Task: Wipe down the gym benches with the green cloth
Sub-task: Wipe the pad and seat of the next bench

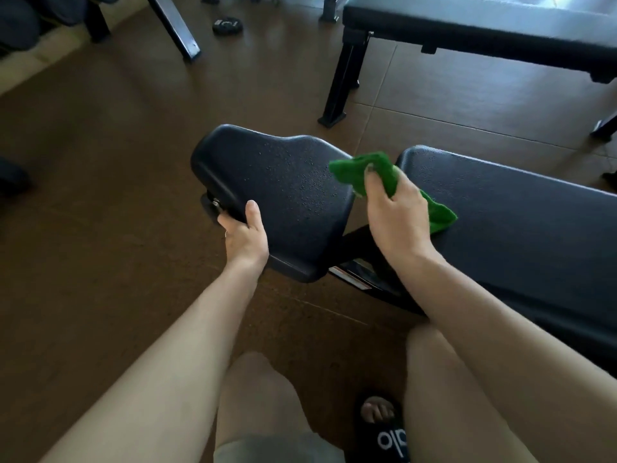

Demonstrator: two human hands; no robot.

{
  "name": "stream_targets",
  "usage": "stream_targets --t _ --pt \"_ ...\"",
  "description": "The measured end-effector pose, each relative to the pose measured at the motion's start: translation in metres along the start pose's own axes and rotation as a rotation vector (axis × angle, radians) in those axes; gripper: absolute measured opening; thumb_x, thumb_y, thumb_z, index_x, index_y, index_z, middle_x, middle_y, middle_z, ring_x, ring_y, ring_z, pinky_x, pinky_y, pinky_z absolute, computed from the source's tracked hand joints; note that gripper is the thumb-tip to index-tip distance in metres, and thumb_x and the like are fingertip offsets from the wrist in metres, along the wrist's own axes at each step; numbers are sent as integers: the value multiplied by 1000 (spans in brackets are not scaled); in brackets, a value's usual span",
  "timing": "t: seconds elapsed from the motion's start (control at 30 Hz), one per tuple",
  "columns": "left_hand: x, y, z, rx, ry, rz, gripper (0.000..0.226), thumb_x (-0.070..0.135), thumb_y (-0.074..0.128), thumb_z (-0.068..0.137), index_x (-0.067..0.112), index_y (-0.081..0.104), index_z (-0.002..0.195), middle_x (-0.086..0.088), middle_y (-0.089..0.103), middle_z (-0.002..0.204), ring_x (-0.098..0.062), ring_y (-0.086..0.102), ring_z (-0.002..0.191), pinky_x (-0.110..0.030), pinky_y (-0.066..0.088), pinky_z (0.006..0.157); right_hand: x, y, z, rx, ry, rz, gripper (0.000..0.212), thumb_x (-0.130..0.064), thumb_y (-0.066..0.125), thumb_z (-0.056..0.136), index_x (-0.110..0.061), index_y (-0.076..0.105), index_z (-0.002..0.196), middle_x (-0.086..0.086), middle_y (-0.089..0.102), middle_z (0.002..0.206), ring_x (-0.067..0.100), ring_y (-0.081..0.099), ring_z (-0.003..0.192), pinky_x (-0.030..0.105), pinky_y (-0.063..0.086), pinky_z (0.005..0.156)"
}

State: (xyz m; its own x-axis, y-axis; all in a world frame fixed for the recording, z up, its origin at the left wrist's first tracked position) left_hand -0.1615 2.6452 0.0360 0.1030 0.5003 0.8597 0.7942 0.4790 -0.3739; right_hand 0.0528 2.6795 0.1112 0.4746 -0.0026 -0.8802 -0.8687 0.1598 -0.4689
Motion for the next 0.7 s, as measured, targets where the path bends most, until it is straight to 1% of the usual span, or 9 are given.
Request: stream_targets --t 0.1,0.17,0.2,0.23,0.27,0.3,0.33,0.5,0.7 --pt "4 -1 -3 -8 -6 17 71 53 29 108 16 2 163 -14 37 159 -36 40 143 -39 34 106 -22 29 12 22 175 258 33 -54 41 106 -33 66 112 -12 67 100 15 60 103 37 42 97" --pt "3 -1 1 -2 -10 1 70 52 31 109 16 5 163 -16 41 155 -36 43 140 -37 35 100 -26 65 9 -153 150 204 37 -60 35 104 -40 63 120 -7 66 119 18 57 117 40 38 105" --pt "1 -1 4 5 -3 -16 67 51 32 109 16 10 161 -17 45 151 -36 47 135 -34 34 94 -20 88 4 -308 105 33 47 -66 30 102 -44 57 134 1 57 145 26 46 138 49 29 117" --pt "-1 -1 6 14 -1 -35 64 51 33 109 16 15 159 -18 49 147 -36 52 129 -32 34 90 -10 109 -6 -472 54 -192 59 -71 24 100 -47 40 152 5 30 167 29 20 156 57 13 125" --pt "-3 -1 8 23 -8 -51 61 51 33 108 15 20 156 -19 52 143 -35 55 123 -32 34 87 1 125 -13 -559 -3 -394 69 -75 18 99 -47 17 161 5 1 174 29 -7 160 61 -3 125" --pt "-4 -1 9 32 -20 -64 59 51 32 108 15 23 155 -20 54 142 -36 56 122 -32 34 86 9 134 -18 -570 -53 -501 73 -77 14 98 -47 2 163 5 -16 173 28 -21 158 62 -12 123" --pt "-6 1 10 42 -32 -75 58 52 31 108 16 25 154 -21 54 141 -37 56 123 -33 34 86 15 139 -18 -553 -86 -535 73 -77 11 98 -47 -6 162 5 -22 172 28 -27 156 63 -15 122" --pt "-10 6 7 112 -29 -119 53 50 30 109 22 28 154 -18 50 148 -38 51 129 -33 34 88 13 148 6 -503 -122 -580 63 -67 9 103 -49 -8 161 3 -20 172 28 -25 157 62 -15 123" --pt "-8 8 9 117 -55 -84 50 55 25 108 29 28 151 -11 49 147 -34 51 130 -38 37 92 0 167 87 -462 -85 -557 61 -67 13 103 -53 -3 160 0 -18 173 28 -22 158 65 -15 121"
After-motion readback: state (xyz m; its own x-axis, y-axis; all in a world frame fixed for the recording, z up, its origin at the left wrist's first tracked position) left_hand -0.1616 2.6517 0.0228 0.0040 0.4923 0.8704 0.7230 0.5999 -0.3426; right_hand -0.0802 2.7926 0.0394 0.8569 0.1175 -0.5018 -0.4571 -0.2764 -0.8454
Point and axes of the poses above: each hand's wrist, its own z-axis towards the middle knuckle, its own y-axis out of the palm, x = y × z, the point moved 3 cm from there along z, towards the middle knuckle
